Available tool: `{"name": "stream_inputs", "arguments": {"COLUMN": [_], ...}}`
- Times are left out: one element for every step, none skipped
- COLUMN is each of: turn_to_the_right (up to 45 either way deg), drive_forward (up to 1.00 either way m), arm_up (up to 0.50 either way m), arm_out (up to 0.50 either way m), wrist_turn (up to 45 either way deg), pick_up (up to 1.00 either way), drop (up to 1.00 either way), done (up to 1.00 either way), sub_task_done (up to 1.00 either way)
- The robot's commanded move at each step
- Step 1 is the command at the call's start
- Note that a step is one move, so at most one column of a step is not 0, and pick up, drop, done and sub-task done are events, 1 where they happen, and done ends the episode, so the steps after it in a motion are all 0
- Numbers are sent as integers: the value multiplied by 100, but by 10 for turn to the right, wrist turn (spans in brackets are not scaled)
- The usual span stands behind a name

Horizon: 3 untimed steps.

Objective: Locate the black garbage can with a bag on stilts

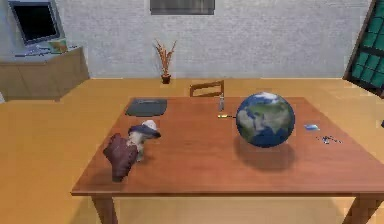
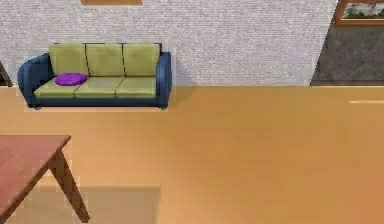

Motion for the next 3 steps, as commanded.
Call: {"name": "stream_inputs", "arguments": {"turn_to_the_right": [450, 450, 450], "drive_forward": [0, 0, 0], "arm_up": [0, 0, 0], "arm_out": [0, 0, 0], "wrist_turn": [0, 0, 0], "pick_up": [0, 0, 0], "drop": [0, 0, 0], "done": [0, 0, 0], "sub_task_done": [0, 0, 0]}}
